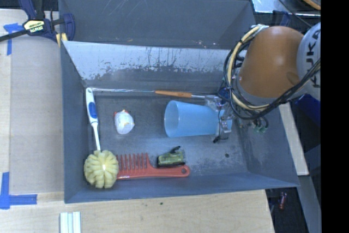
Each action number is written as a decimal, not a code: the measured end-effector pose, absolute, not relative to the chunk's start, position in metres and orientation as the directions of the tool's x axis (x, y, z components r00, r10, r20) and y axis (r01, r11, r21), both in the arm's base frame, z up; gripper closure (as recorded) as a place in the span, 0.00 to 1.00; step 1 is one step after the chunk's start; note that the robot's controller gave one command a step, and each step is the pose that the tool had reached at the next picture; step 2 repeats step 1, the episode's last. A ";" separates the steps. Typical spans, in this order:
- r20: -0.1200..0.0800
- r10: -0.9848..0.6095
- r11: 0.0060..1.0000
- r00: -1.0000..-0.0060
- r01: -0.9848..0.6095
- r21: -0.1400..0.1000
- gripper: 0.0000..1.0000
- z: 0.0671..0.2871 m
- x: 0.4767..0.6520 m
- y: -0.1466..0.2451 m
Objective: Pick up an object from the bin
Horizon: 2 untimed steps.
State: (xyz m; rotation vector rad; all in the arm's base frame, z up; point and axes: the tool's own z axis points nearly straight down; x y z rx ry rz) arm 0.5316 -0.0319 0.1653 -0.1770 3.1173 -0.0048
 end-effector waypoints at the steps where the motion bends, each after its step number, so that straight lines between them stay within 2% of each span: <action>1: -0.018 -0.113 0.994 -0.993 -0.113 -0.004 1.00 0.169 0.531 -0.032; 2: -0.018 -0.113 0.994 -0.993 -0.113 -0.004 1.00 0.169 0.531 -0.032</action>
Offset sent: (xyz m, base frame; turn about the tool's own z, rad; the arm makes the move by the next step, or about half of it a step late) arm -0.0004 0.0000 0.0188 -0.0002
